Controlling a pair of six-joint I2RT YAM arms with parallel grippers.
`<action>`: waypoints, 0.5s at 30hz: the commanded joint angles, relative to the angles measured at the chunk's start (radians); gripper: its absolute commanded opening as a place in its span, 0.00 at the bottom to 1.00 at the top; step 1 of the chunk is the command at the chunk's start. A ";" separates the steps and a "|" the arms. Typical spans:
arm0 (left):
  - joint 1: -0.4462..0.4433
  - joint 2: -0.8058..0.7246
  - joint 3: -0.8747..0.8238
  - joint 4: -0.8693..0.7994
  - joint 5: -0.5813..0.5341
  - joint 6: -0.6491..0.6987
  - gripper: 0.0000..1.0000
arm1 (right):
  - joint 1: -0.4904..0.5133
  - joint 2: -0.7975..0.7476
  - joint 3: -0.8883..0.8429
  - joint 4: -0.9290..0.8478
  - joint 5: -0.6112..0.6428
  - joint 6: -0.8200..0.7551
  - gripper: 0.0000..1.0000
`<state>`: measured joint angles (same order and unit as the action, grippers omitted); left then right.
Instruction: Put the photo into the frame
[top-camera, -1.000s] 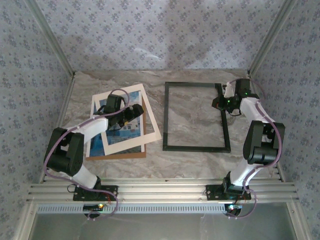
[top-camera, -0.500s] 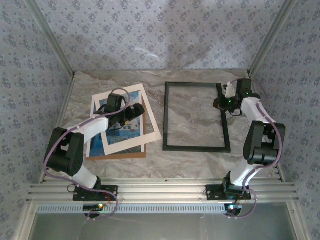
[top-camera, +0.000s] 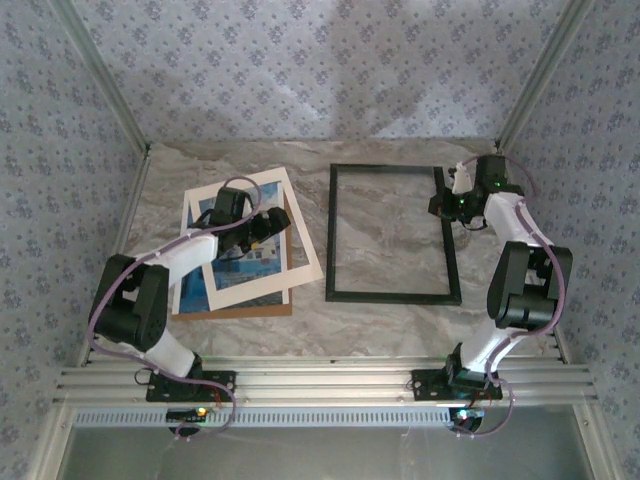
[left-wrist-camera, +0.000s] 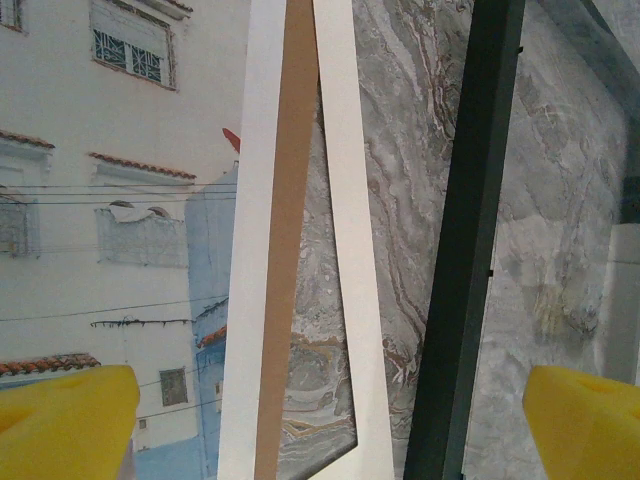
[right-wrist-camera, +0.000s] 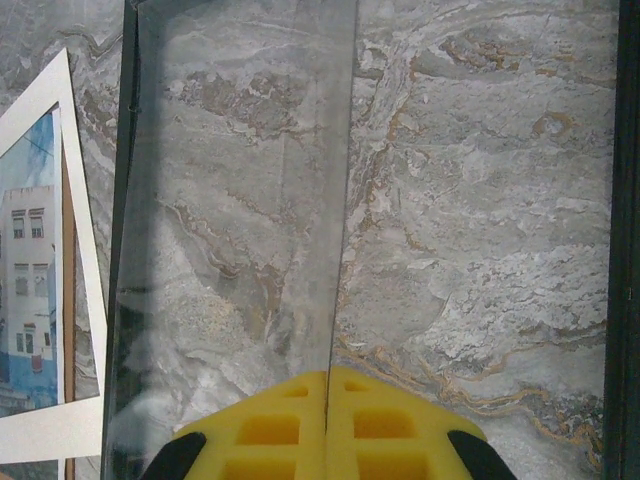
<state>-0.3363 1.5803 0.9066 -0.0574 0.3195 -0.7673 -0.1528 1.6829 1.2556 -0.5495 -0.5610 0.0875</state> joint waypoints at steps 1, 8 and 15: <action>-0.004 0.012 0.031 -0.018 0.012 0.022 0.99 | 0.002 0.012 0.029 -0.030 -0.014 -0.023 0.00; -0.005 0.013 0.035 -0.023 0.015 0.025 0.98 | -0.004 0.042 0.080 -0.090 -0.042 -0.069 0.00; -0.005 0.013 0.035 -0.024 0.013 0.024 0.99 | -0.011 0.060 0.094 -0.098 -0.053 -0.078 0.00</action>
<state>-0.3363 1.5803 0.9134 -0.0628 0.3225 -0.7666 -0.1577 1.7256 1.3209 -0.6132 -0.5915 0.0383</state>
